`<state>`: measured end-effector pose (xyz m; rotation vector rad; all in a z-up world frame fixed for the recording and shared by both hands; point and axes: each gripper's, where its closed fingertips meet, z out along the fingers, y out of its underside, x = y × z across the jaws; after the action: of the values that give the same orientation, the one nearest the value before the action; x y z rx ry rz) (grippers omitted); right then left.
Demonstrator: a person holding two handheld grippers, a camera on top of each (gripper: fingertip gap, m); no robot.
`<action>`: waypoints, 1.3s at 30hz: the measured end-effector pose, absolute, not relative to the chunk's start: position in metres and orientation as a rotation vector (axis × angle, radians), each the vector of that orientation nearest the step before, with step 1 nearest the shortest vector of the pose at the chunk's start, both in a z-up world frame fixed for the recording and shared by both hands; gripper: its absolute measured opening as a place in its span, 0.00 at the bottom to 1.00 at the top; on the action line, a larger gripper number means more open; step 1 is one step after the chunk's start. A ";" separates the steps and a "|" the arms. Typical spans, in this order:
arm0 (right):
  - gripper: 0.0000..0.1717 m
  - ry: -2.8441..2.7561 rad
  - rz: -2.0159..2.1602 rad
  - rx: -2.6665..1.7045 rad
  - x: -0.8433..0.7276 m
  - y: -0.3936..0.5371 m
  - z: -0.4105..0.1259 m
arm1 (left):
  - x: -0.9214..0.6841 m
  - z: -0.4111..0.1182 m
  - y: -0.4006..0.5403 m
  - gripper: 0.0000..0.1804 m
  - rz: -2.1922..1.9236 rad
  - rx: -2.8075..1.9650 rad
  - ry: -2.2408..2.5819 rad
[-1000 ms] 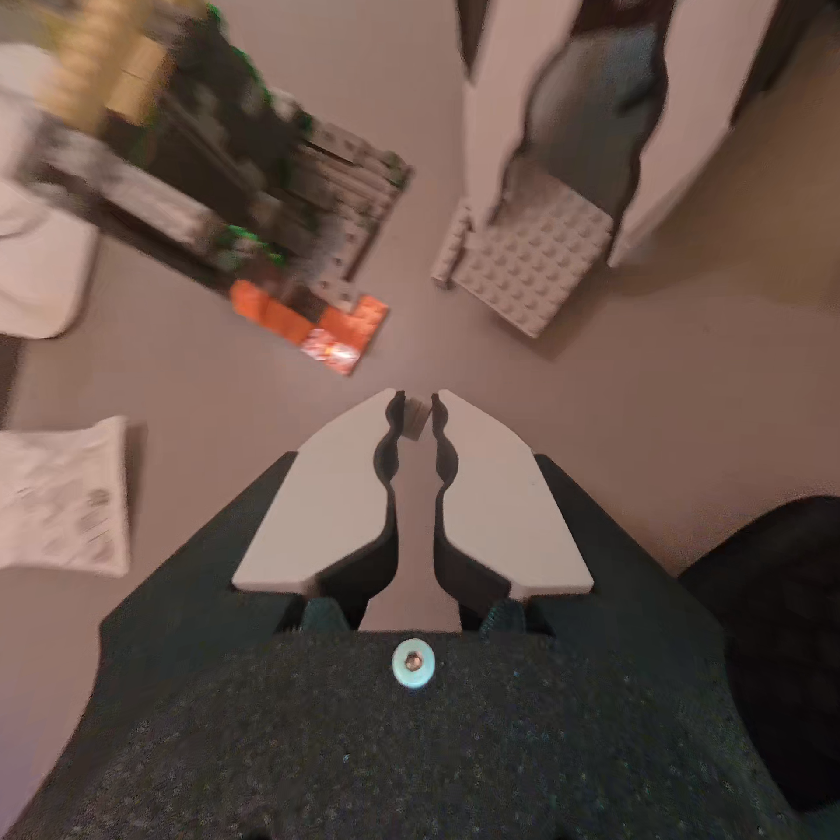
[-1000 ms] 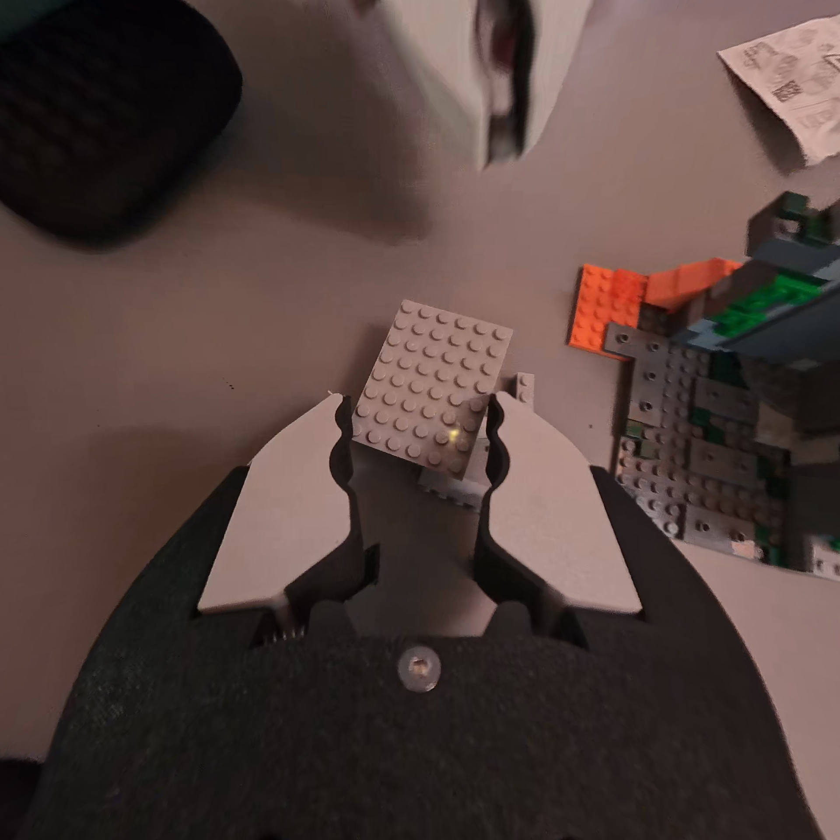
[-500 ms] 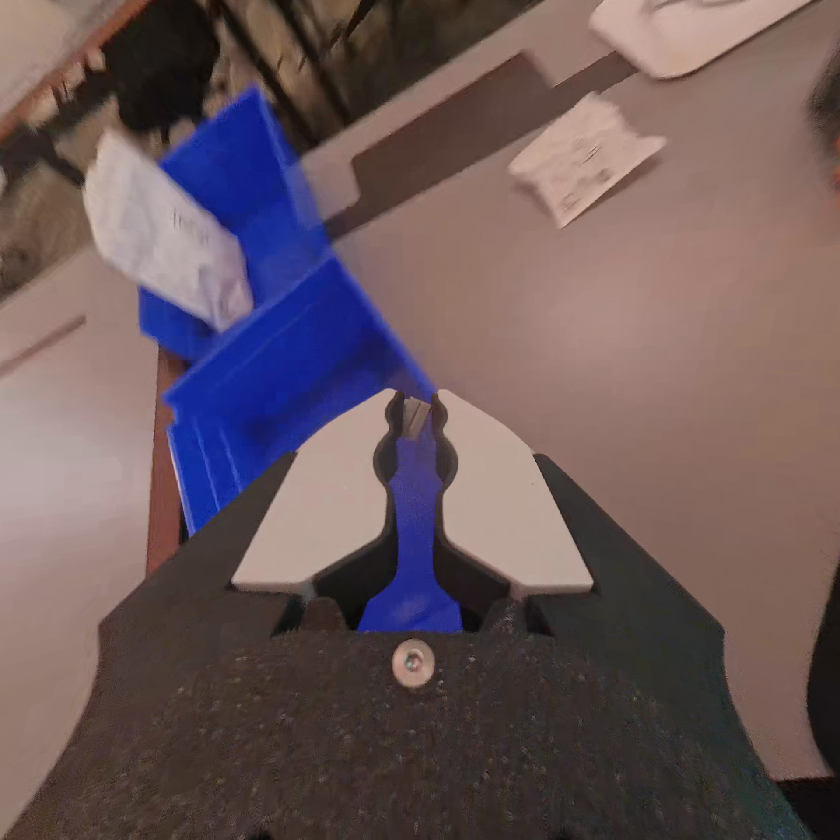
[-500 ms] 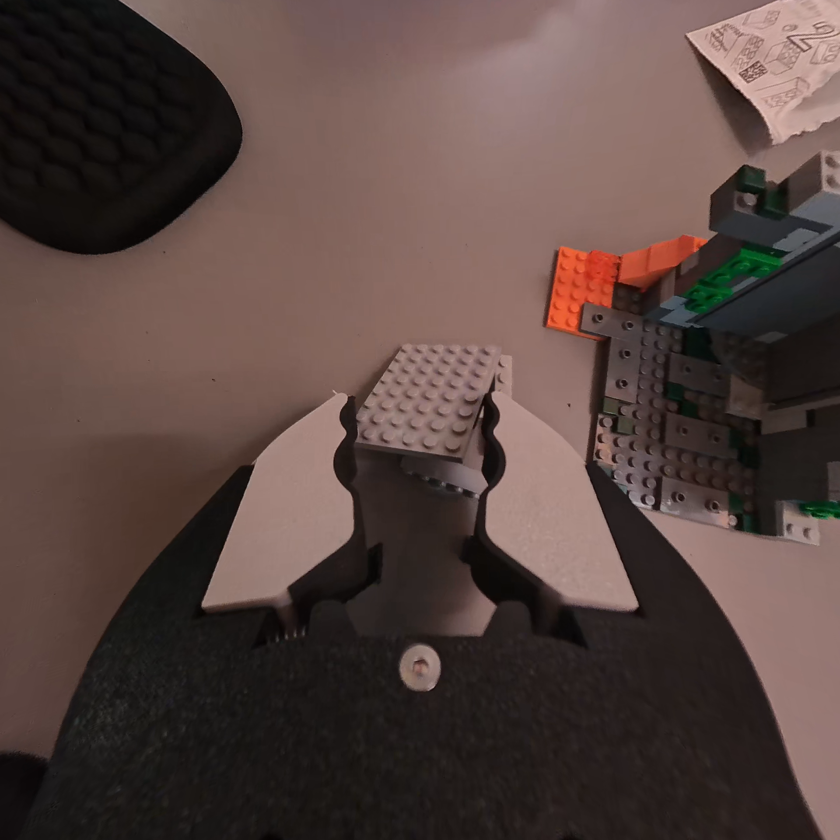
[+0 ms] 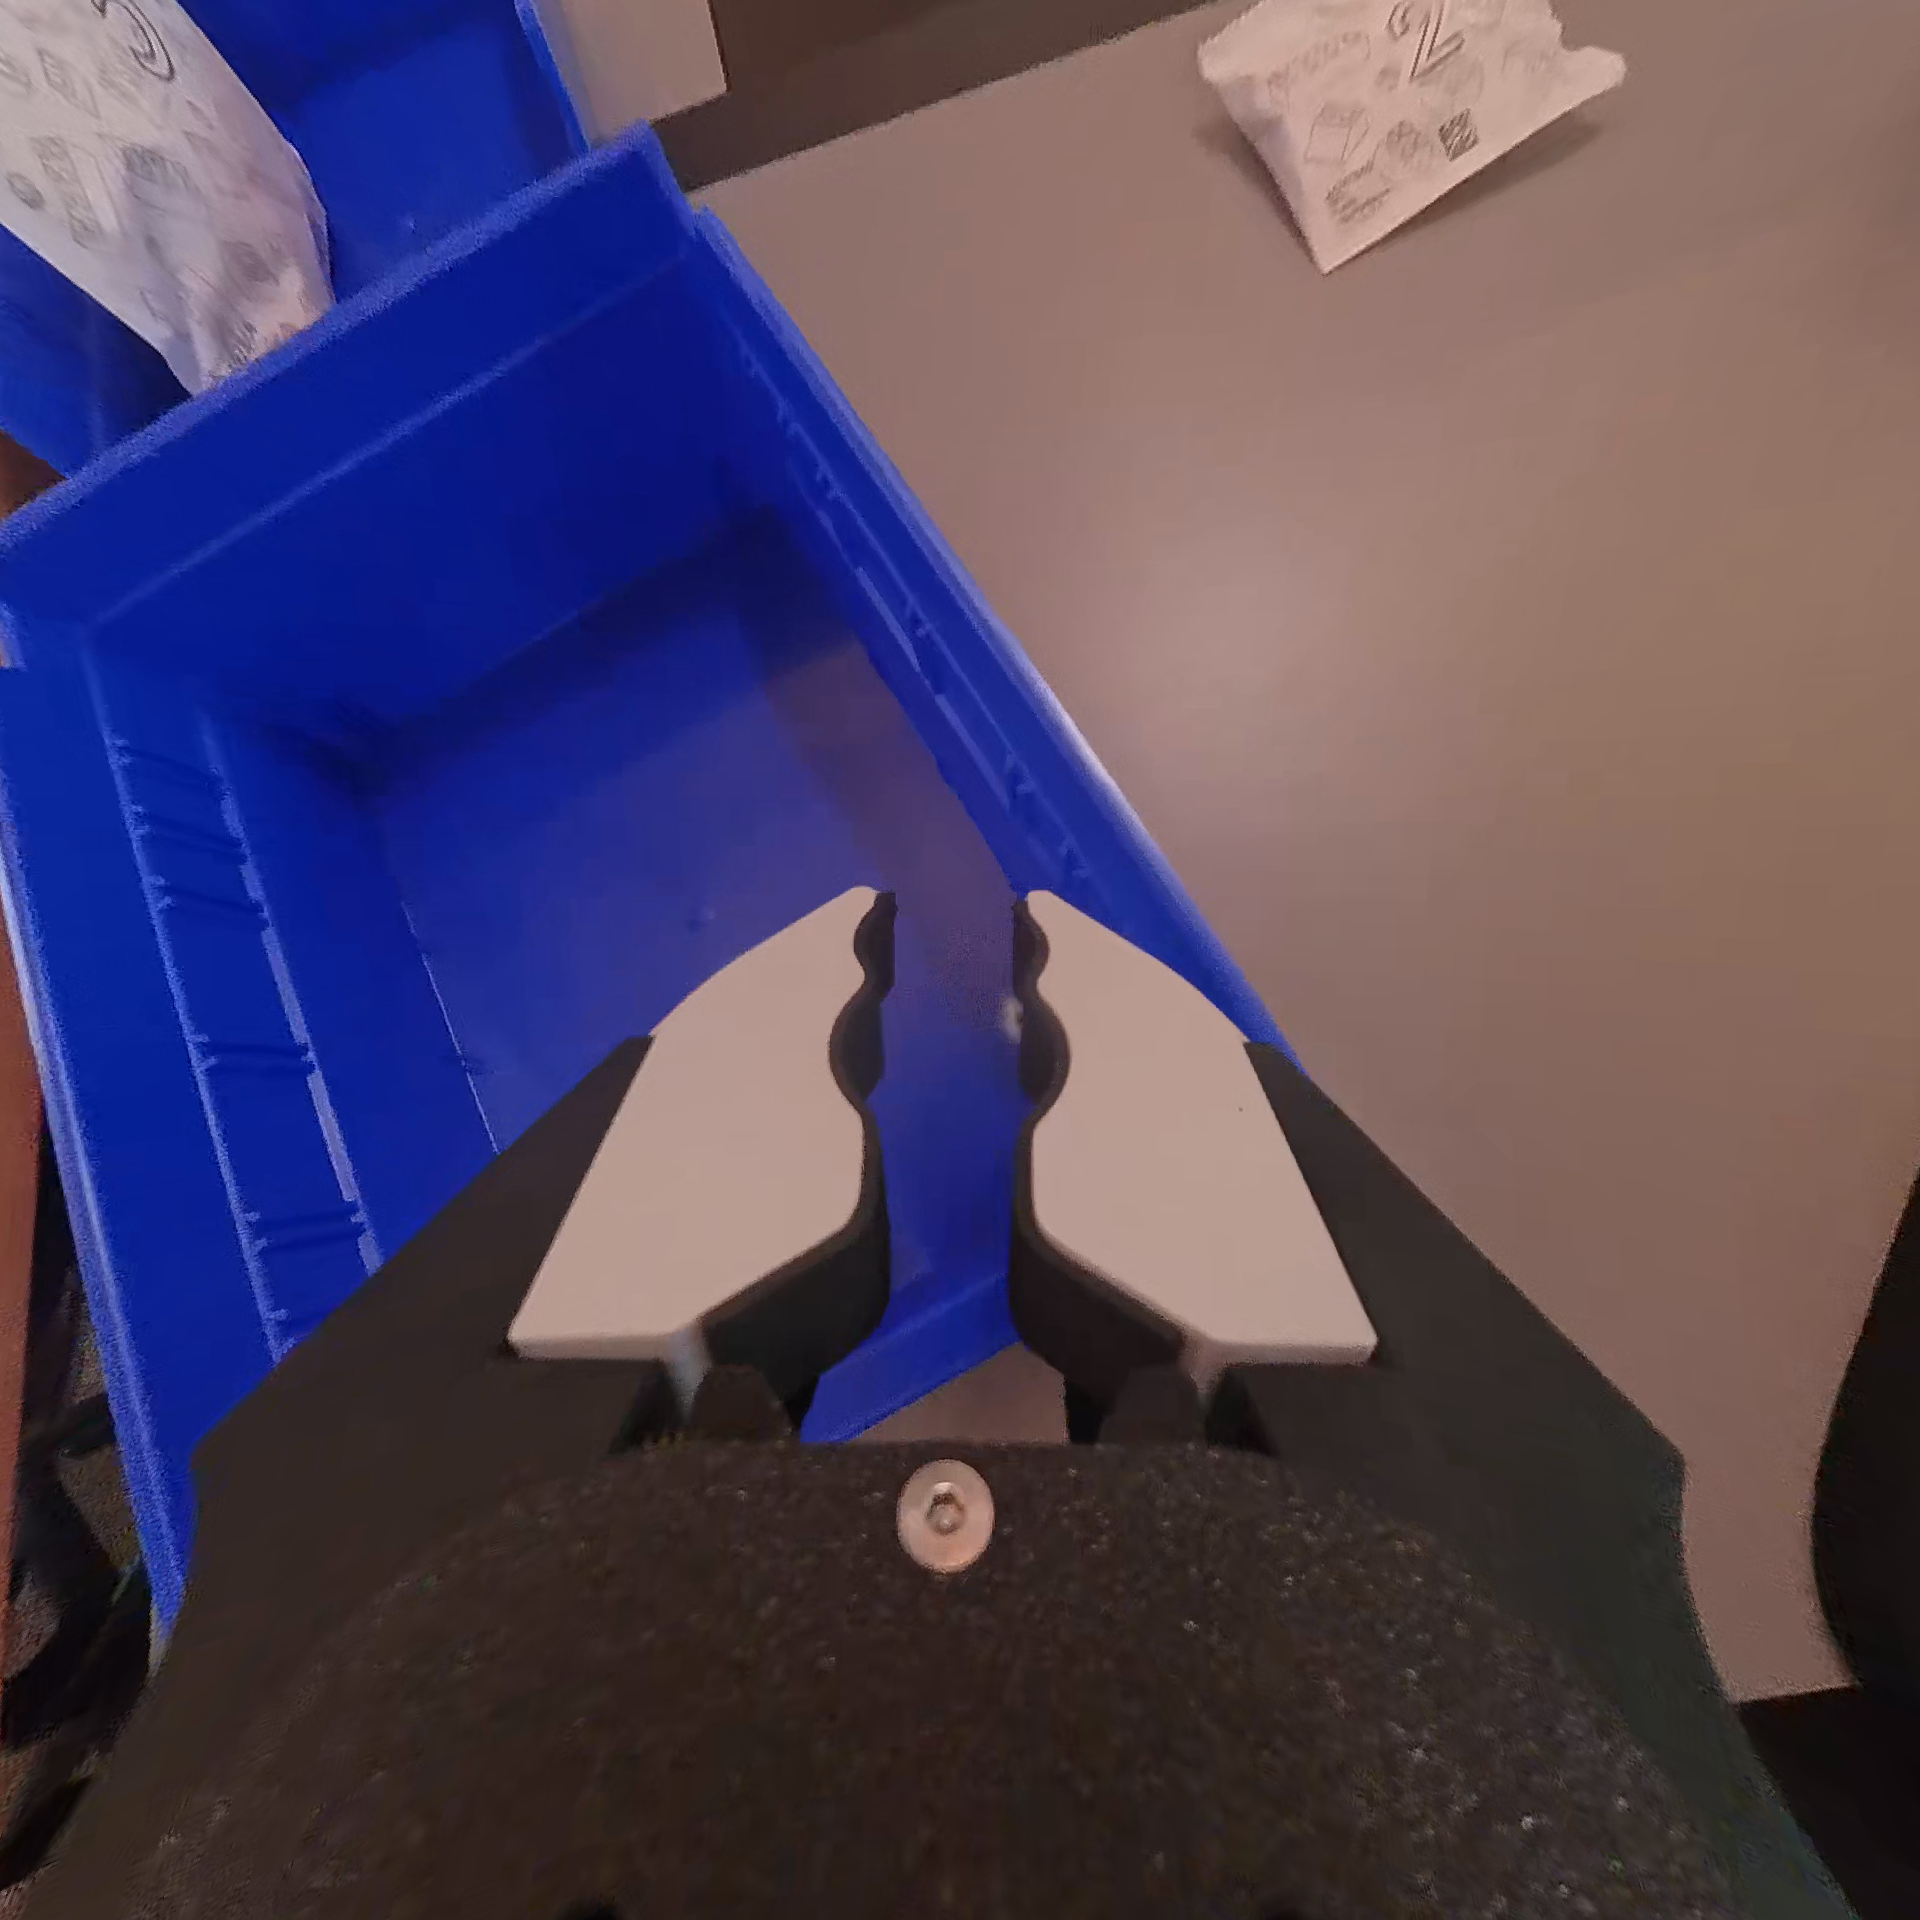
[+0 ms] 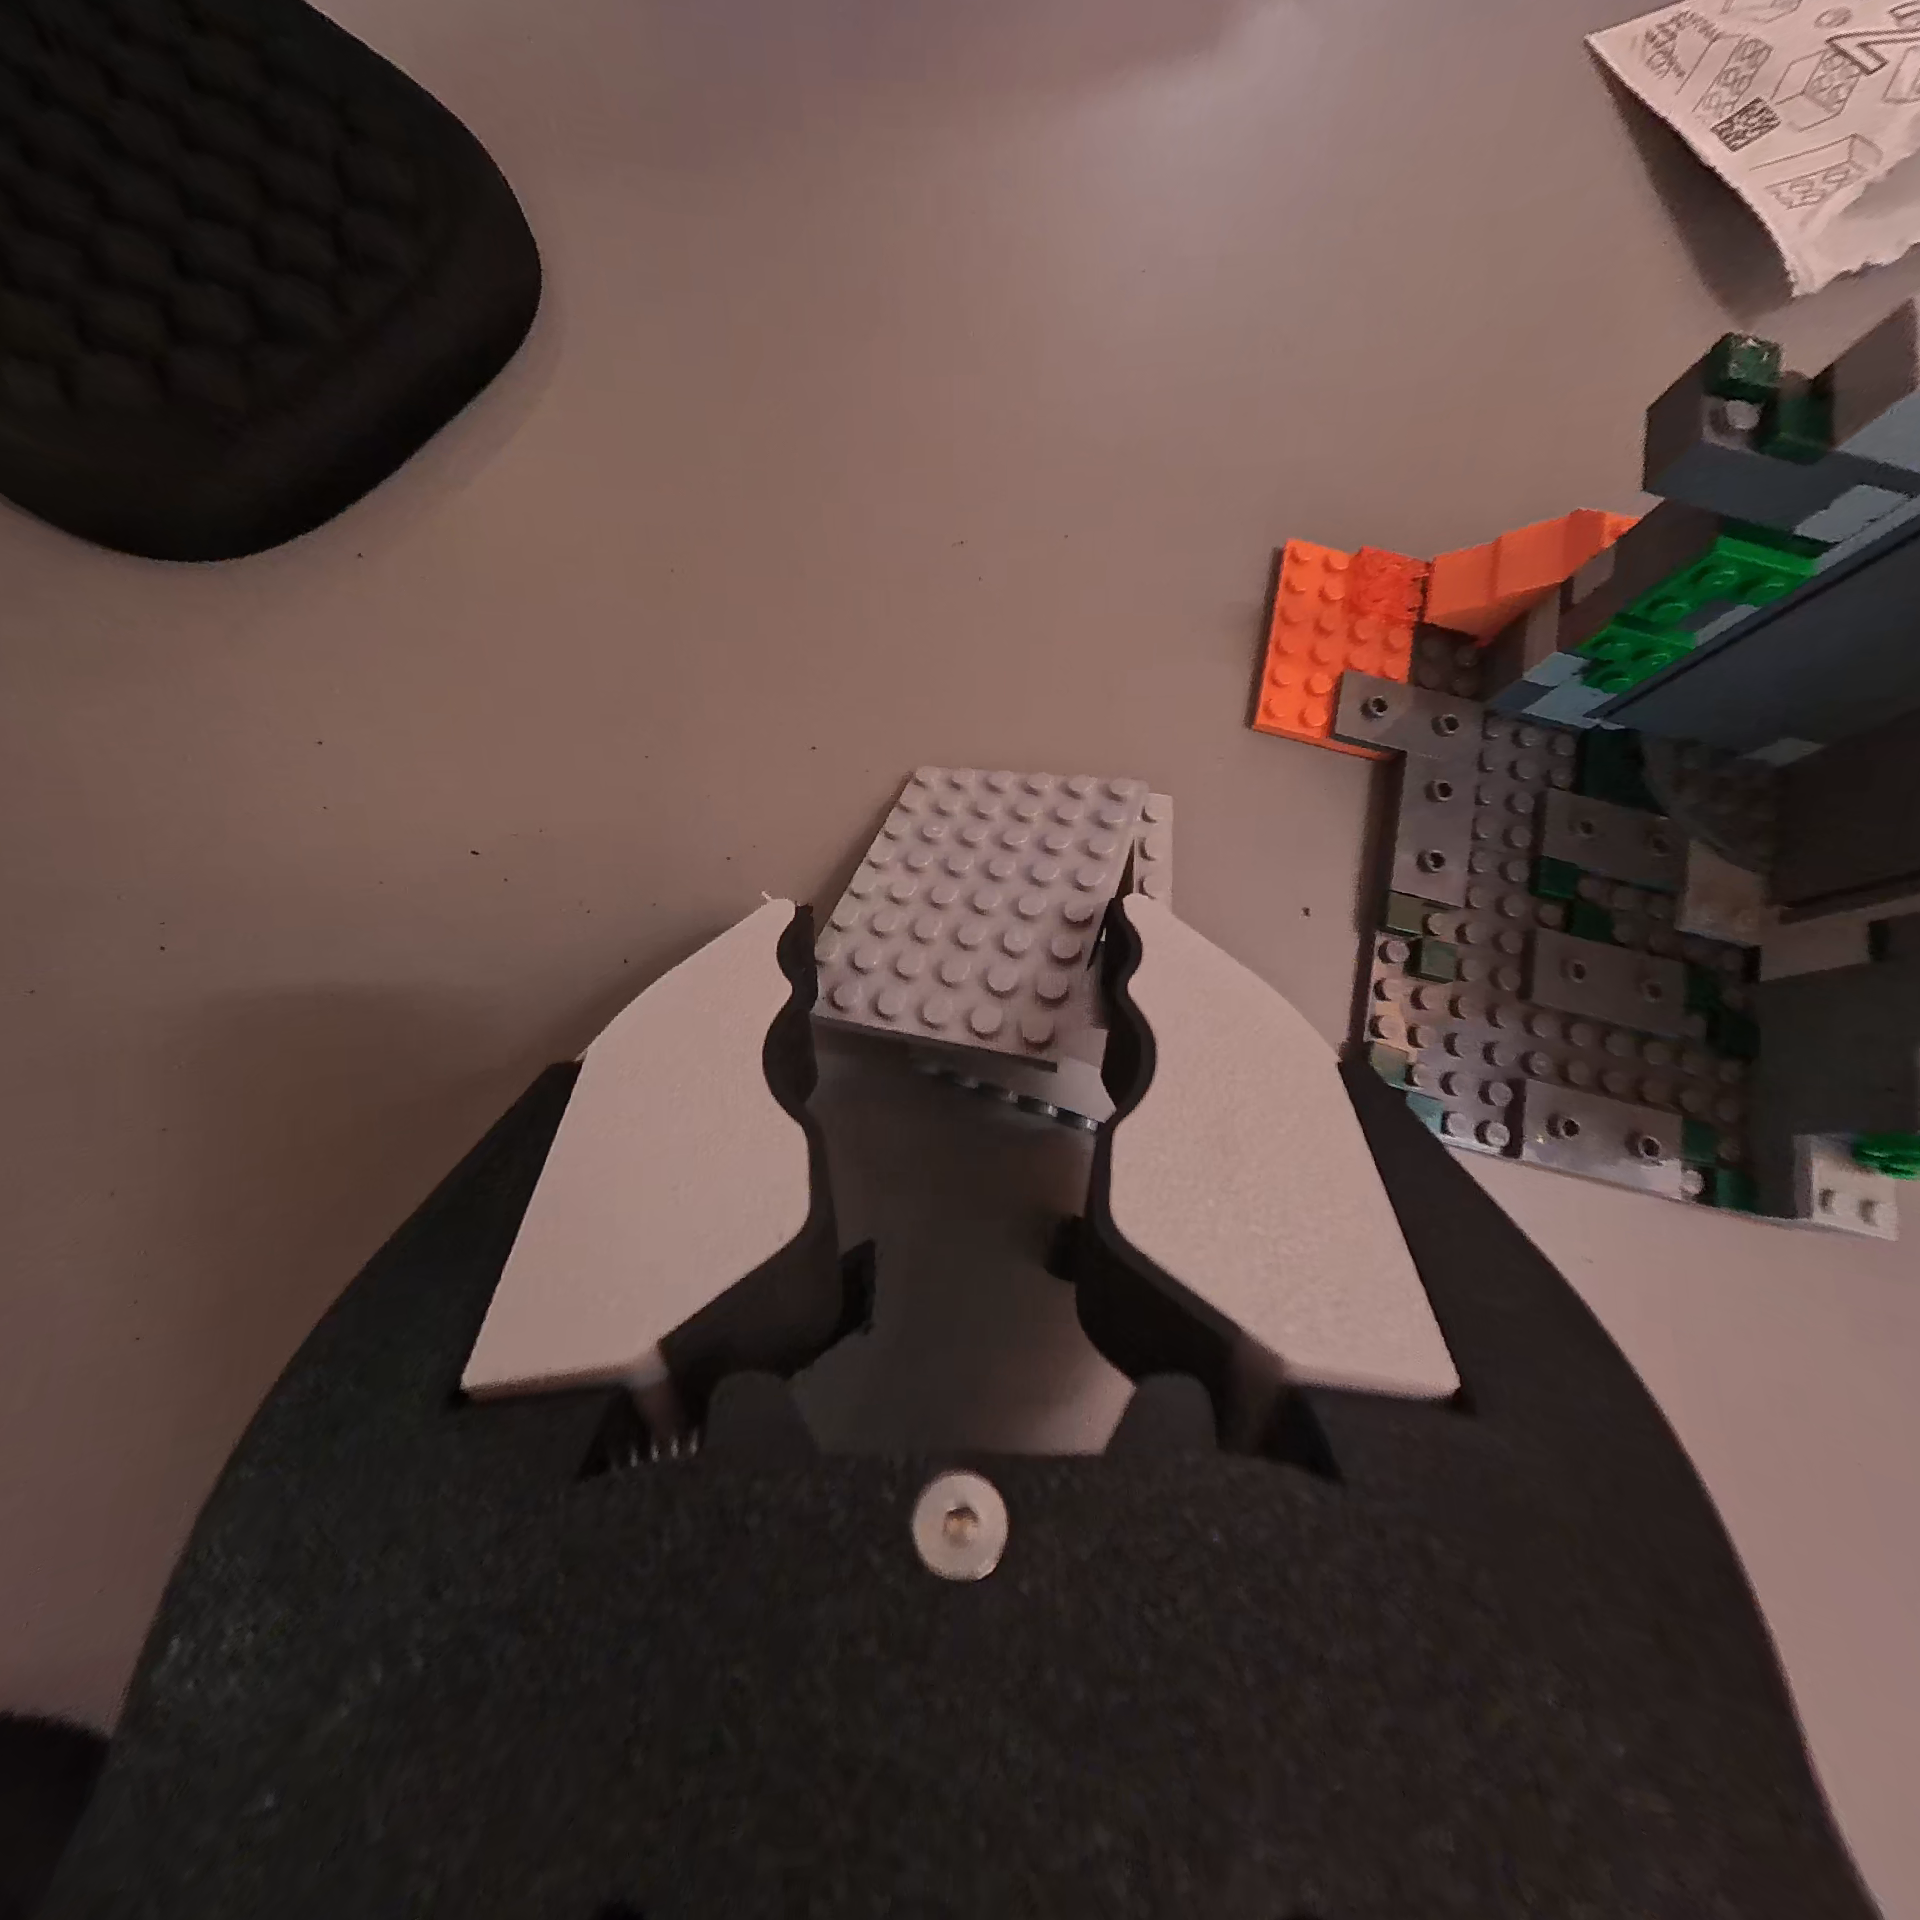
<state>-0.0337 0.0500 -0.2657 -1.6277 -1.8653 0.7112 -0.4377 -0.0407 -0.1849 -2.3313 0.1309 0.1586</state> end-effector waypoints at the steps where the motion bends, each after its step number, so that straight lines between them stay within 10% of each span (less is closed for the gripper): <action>1: 0.31 -1.867 0.712 -1.628 -0.034 0.050 -0.266 | -0.435 -0.181 -0.040 0.13 0.154 -2.314 0.133; 17: 0.31 -1.799 1.077 -1.519 -0.050 0.017 -0.232 | -0.132 -0.207 -0.011 0.18 -0.105 -1.818 1.123; 25: 0.31 -1.866 1.184 -1.277 -0.049 -0.014 -0.210 | -0.065 -0.224 -0.012 0.27 -0.960 -2.000 0.825; 39: 0.29 -1.848 1.103 -1.233 -0.045 -0.009 -0.199 | -0.086 -0.201 -0.018 0.03 -1.255 -1.976 0.557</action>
<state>-0.0454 -0.0092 -0.1990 -1.2325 -1.8480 1.1034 -0.0860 -0.0184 -0.2009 -1.9757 0.5575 -1.2546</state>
